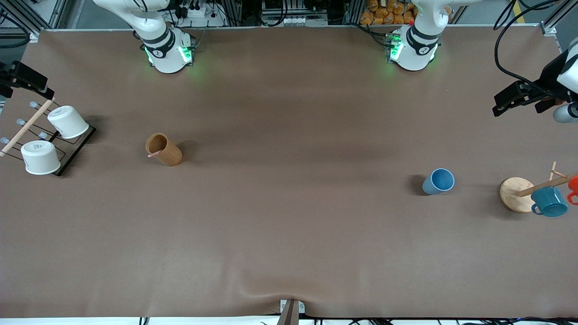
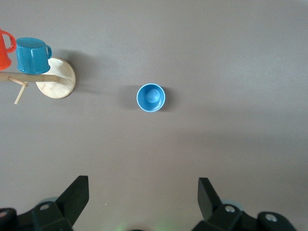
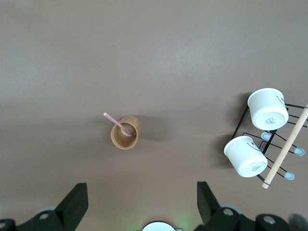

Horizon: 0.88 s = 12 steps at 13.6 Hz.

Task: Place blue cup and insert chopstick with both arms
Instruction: 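Reach the left gripper to the blue cup while the right gripper reaches the chopstick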

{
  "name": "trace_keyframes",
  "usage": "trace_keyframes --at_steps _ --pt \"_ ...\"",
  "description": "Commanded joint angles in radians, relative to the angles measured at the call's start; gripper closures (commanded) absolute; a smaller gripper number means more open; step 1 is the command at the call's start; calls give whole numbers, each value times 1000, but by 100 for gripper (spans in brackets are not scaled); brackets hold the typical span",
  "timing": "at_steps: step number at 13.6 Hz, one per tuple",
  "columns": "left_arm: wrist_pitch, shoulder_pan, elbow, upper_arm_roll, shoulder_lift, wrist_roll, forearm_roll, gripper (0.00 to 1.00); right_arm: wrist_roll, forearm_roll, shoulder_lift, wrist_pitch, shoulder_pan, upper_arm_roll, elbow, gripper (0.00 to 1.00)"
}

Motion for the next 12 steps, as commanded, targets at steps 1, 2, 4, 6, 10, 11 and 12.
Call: trace_keyframes --at_steps 1,2,4,6,10,11,12 --pt "-6 -1 2 10 -12 14 -21 0 11 -15 42 5 18 2 25 0" --pt "-6 2 4 12 -3 21 -15 0 11 -15 43 23 17 0 25 0" --pt "-6 0 19 11 43 18 -9 0 11 -10 44 26 14 0 25 0" --pt "24 -6 -7 7 95 20 8 0 11 -12 48 28 17 0 25 0" --pt "343 -3 -265 6 102 23 25 0 11 -4 71 77 20 0 25 0" --pt "403 -3 -310 6 109 23 28 0 11 -4 85 83 21 0 25 0" --pt "460 5 -344 6 121 24 32 0 11 -3 105 85 31 2 25 0"
